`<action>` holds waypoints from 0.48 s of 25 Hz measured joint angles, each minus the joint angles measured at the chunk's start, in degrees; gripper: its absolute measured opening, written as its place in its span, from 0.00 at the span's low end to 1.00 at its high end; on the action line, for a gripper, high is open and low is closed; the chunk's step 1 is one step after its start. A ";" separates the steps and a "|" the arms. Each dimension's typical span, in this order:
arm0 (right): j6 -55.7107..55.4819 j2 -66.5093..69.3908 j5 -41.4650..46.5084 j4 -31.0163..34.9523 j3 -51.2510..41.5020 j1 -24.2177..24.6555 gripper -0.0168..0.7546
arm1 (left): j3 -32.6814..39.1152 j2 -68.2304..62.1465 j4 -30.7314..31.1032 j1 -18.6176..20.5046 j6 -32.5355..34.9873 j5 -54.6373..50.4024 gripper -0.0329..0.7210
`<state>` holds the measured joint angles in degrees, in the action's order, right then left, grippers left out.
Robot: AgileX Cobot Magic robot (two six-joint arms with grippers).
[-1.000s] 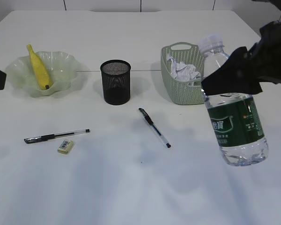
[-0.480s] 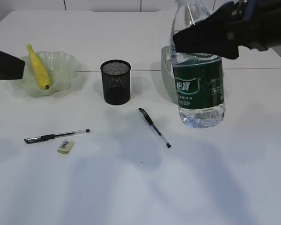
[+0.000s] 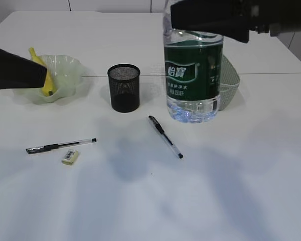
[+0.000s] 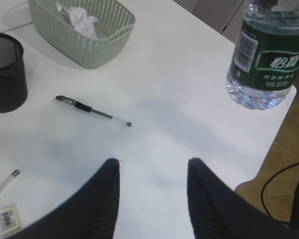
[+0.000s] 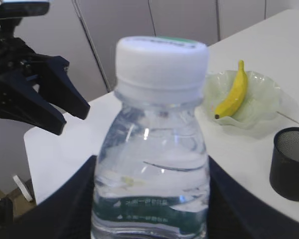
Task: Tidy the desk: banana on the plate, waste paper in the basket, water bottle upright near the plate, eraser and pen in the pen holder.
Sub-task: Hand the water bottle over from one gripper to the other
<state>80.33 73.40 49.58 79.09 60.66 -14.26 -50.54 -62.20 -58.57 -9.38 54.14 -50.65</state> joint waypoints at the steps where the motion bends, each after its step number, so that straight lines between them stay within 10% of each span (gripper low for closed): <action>1: 0.80 0.00 0.55 1.27 0.00 0.00 0.54 | 0.00 -0.11 -1.06 0.00 1.24 -0.39 0.47; 12: 4.60 0.00 3.92 8.38 0.00 0.00 0.54 | 0.00 -0.94 -20.18 0.00 16.40 -5.16 0.47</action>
<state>84.93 73.40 53.50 87.47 60.66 -14.26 -50.54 -63.14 -78.75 -9.38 70.54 -55.81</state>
